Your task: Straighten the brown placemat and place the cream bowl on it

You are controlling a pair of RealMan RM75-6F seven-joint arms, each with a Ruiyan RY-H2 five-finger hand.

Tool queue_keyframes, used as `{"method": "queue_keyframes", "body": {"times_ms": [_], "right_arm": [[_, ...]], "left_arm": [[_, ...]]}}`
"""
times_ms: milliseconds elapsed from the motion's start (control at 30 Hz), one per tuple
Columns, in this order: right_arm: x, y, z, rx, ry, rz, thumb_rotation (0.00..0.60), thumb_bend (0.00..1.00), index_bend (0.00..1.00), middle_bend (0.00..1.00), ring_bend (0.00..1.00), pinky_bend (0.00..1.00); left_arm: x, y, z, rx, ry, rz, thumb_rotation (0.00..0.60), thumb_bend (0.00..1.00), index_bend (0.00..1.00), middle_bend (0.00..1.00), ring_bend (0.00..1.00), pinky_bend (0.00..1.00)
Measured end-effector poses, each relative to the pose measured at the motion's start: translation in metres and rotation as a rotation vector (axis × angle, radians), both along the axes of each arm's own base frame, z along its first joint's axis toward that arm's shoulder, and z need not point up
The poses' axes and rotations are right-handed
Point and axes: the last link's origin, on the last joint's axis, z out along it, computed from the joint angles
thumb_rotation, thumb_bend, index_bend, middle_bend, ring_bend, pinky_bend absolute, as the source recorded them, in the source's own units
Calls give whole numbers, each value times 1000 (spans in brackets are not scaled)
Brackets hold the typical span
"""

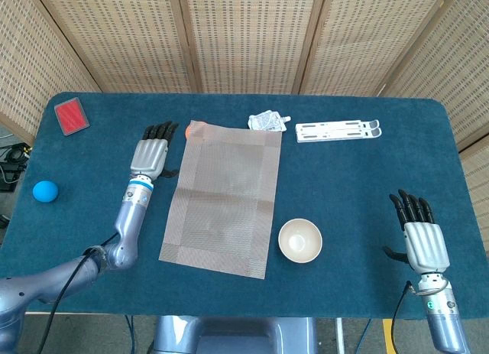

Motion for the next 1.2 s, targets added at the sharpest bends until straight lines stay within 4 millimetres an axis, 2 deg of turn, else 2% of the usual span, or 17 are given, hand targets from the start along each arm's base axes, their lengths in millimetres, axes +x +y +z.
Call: {"method": "queue_keyframes", "body": {"times_ms": [100, 367, 667, 1000, 1067, 1133, 1200], "right_arm": [[2, 1, -4, 22, 2, 9, 600, 117, 35, 0, 0, 0], [8, 5, -9, 39, 6, 36, 600, 90, 35, 0, 0, 0], [13, 8, -20, 74, 23, 48, 600, 87, 28, 0, 0, 0], [21, 18, -37, 147, 20, 44, 600, 84, 3, 0, 0, 0], [26, 22, -42, 156, 7, 57, 600, 85, 62, 0, 0, 0], [31, 25, -45, 157, -7, 75, 600, 84, 229, 0, 0, 0], [38, 27, -49, 152, -25, 105, 600, 84, 352, 0, 0, 0]], "left_arm": [[-12, -20, 12, -4, 32, -34, 600, 111, 0, 0, 0, 0], [-53, -90, 56, 24, 128, -59, 600, 92, 0, 0, 0, 0], [-81, -180, 78, 58, 187, -103, 600, 91, 0, 0, 0, 0], [-96, -208, 101, 67, 217, -119, 600, 92, 0, 0, 0, 0], [-96, -211, 104, 67, 216, -122, 600, 93, 0, 0, 0, 0], [-96, -213, 106, 68, 206, -125, 600, 93, 0, 0, 0, 0], [-95, -214, 107, 70, 196, -125, 600, 93, 0, 0, 0, 0]]}}
